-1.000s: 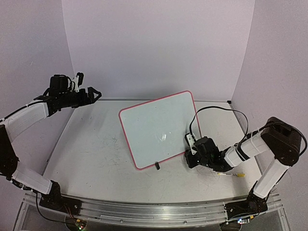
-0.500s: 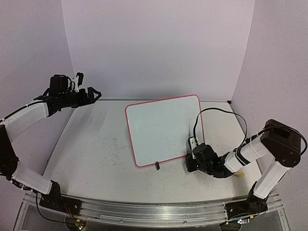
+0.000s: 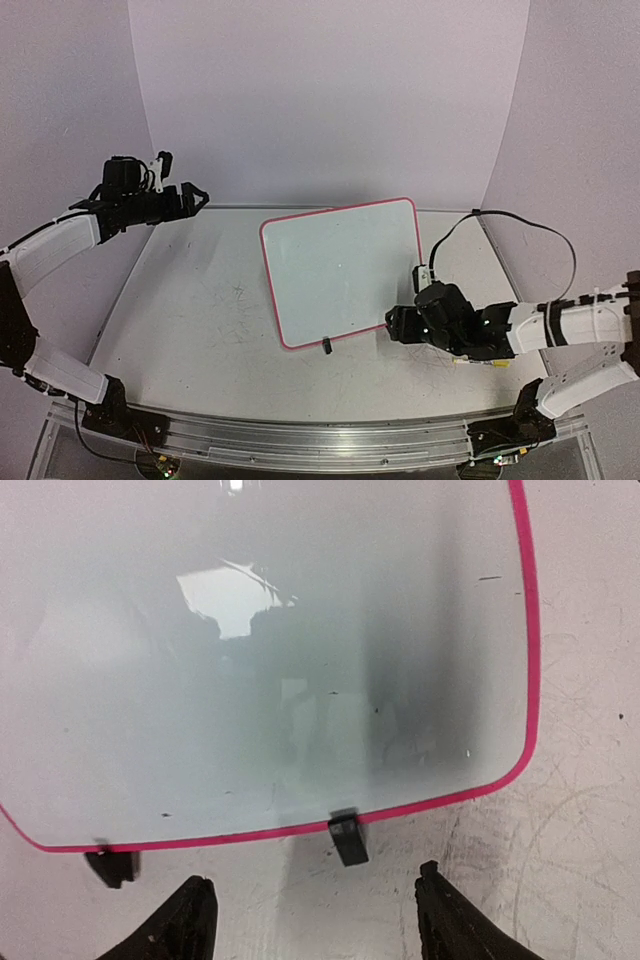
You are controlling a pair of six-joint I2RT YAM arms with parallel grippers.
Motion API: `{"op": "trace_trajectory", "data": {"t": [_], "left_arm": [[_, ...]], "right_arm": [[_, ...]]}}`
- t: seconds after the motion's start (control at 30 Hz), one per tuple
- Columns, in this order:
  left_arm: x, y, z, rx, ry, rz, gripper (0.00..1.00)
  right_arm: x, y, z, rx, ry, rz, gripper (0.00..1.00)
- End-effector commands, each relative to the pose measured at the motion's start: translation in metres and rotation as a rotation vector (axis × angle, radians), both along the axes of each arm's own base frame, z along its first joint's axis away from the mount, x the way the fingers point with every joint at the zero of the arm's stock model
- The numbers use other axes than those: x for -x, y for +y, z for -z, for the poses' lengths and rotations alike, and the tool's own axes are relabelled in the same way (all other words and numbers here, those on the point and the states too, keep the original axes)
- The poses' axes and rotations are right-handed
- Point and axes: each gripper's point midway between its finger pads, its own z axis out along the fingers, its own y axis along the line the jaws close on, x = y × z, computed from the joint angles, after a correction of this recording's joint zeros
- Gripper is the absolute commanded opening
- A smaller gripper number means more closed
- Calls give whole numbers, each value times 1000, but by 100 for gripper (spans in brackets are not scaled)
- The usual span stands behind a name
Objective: Write a sentence on the whiteboard
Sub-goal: Move the whiteboard to the center of the board, then pick up the whiteboard marker from the corner of the board.
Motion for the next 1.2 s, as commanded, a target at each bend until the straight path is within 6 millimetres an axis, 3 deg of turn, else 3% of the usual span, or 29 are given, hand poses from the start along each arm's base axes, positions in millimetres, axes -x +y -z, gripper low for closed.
{"op": "trace_trajectory", "data": {"t": [0.0, 0.03, 0.17, 0.33, 0.43, 0.57, 0.7, 0.83, 1.03, 1.17], "left_arm": [[3, 5, -30, -18, -104, -18, 99], [3, 5, -31, -19, -108, -19, 99], [3, 4, -31, -15, -106, -14, 99], [5, 1, -31, -3, -101, 1, 99], [6, 1, -31, 1, -100, 3, 99], [6, 0, -30, 6, -94, 8, 99], [7, -3, -32, 18, -96, 21, 99], [8, -2, -33, 20, -97, 20, 99], [8, -3, -33, 23, -95, 25, 99], [8, -4, -32, 25, -93, 27, 99]], "right_arm": [[24, -38, -22, -83, 120, 180, 72], [26, -48, -25, -125, 151, 231, 75], [34, -98, -5, -334, 389, 477, 76], [46, -169, -7, -321, 392, 905, 77], [56, -191, 14, -258, 491, 1068, 78], [65, -192, 42, -262, 649, 1187, 76], [58, -188, 55, -346, 641, 1233, 70], [61, -187, 72, -370, 672, 1291, 52], [64, -191, 87, -330, 690, 1339, 44], [62, -191, 87, -328, 685, 1354, 31]]}}
